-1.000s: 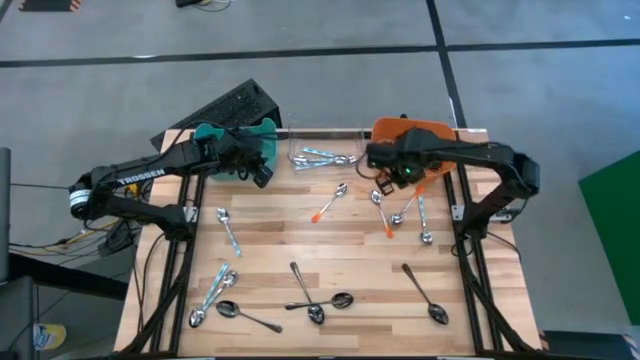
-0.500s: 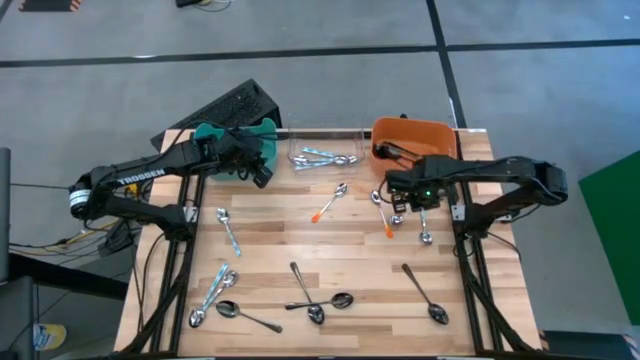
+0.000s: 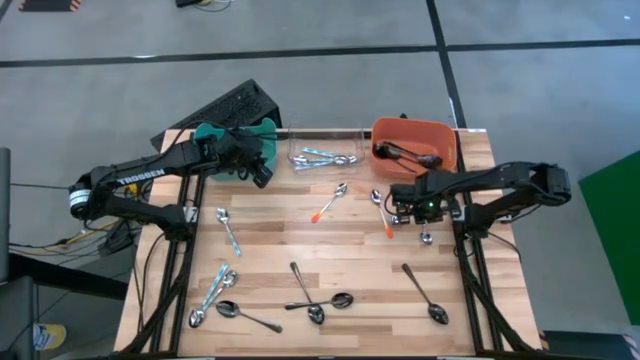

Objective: Sort silverware by color (type)
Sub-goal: Put the blue spoon into the transparent bin

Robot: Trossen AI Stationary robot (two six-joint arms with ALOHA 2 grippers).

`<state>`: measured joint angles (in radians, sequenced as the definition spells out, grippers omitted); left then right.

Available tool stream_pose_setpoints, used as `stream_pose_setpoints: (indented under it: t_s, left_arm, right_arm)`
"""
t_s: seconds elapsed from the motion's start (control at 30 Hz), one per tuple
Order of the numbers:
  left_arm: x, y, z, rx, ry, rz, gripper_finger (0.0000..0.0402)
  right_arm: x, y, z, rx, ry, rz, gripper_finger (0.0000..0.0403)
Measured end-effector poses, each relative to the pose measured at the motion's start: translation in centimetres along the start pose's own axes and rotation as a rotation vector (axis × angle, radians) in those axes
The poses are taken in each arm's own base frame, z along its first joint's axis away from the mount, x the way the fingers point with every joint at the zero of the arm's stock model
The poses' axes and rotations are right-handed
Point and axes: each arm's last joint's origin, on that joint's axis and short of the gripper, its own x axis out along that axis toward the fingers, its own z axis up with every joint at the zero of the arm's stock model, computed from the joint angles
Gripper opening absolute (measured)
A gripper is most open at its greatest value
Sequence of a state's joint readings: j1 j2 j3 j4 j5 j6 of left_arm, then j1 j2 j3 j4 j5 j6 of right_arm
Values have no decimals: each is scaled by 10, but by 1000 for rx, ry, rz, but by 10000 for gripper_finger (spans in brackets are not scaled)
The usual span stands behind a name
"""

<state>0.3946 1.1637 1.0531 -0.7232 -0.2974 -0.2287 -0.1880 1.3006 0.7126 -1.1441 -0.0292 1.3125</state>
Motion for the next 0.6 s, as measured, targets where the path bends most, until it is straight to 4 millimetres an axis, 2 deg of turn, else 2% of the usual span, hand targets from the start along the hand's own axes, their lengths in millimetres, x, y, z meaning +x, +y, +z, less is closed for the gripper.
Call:
stream_pose_setpoints:
  t_s: [0.6]
  left_arm:
    - [0,0,0,-4,-3,0,107]
  right_arm:
    - [31,-5,1,-47,20,29,88]
